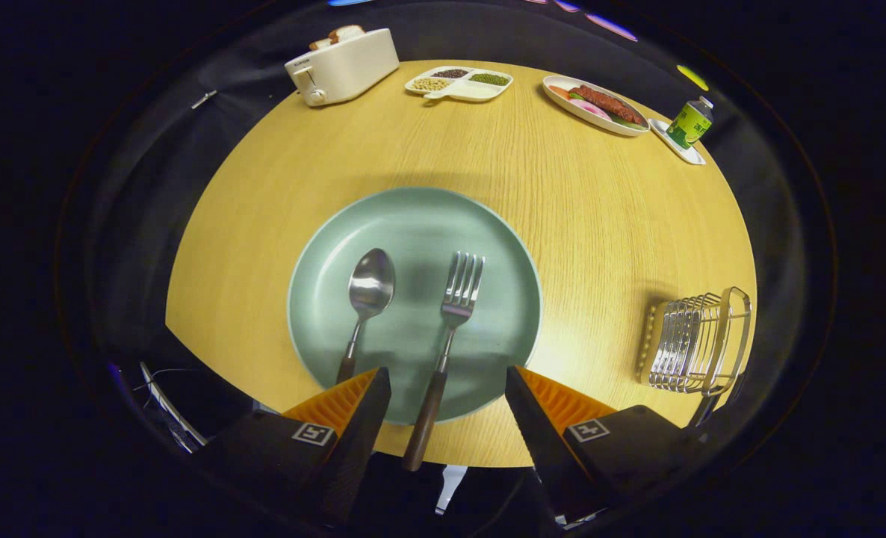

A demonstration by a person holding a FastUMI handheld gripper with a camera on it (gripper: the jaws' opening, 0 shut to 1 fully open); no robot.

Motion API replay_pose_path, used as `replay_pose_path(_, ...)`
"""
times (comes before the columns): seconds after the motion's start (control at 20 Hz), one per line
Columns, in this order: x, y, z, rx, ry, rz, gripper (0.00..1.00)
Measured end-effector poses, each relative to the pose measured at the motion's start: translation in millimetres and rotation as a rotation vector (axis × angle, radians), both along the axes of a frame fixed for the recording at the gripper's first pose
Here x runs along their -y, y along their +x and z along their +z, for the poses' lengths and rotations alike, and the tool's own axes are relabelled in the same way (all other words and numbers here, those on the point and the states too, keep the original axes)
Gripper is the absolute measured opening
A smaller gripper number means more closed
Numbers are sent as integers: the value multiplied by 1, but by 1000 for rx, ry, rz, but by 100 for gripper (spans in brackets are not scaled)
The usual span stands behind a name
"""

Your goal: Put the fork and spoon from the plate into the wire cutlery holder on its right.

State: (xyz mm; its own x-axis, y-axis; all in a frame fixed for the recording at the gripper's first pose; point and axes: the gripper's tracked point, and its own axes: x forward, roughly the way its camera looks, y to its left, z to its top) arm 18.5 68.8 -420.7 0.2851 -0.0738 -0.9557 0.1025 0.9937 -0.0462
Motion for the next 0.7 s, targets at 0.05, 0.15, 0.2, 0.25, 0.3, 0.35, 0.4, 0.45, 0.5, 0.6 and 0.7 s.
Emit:
replay_pose_path(0.05, 2, -1, -1, -13, -10, -9, 97)
replay_pose_path(0.15, 5, 6, -2, -14, -29, -2, 95)
replay_pose_path(0.2, 6, 8, 0, -23, -36, 10, 95)
replay_pose_path(0.25, 5, 9, -1, -28, -39, 26, 95)
replay_pose_path(0.3, 4, 9, 0, -34, -37, 38, 93)
replay_pose_path(0.35, 2, 9, 0, -40, -39, 43, 93)
replay_pose_path(0.4, 2, 8, -1, -43, -40, 46, 93)
replay_pose_path(0.45, 1, 7, 0, -46, -35, 47, 93)
replay_pose_path(0.5, -1, 6, 0, -48, -29, 45, 93)
replay_pose_path(0.6, -6, 7, 3, -40, -16, 50, 92)
replay_pose_path(0.7, -9, 6, 2, -43, -15, 61, 90)
